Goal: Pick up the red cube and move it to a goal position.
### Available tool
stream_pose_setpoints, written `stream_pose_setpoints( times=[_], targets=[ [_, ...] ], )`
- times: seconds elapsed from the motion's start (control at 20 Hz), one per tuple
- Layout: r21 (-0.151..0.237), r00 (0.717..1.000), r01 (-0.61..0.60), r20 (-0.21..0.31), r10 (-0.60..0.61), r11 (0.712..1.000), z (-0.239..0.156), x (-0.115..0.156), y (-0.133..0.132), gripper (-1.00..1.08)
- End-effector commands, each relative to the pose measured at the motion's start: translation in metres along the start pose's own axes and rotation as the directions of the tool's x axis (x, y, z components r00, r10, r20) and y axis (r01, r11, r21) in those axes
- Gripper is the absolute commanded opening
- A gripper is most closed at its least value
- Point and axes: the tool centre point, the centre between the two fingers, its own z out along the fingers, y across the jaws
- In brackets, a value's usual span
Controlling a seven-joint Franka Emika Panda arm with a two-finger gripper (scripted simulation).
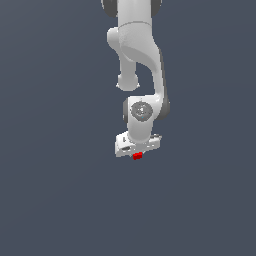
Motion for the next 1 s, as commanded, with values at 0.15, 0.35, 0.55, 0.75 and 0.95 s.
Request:
stream_pose_setpoints(
  times=[0.15,0.35,0.55,0.75,0.95],
  targets=[
    [0.0,1.0,-0.001,-0.002,0.001,1.0,-0.037,0.006,0.035,-1.0],
    [0.0,1.0,-0.001,-0.002,0.001,1.0,-0.069,0.012,0.065,-1.0],
    [0.0,1.0,-0.001,-0.002,0.001,1.0,-0.095,0.017,0.089,-1.0],
    [0.0,1.0,-0.001,-0.002,0.001,1.0,-0.112,0.021,0.105,-1.0],
    [0.0,1.0,-0.001,-0.002,0.001,1.0,-0.12,0.024,0.113,-1.0]
  ],
)
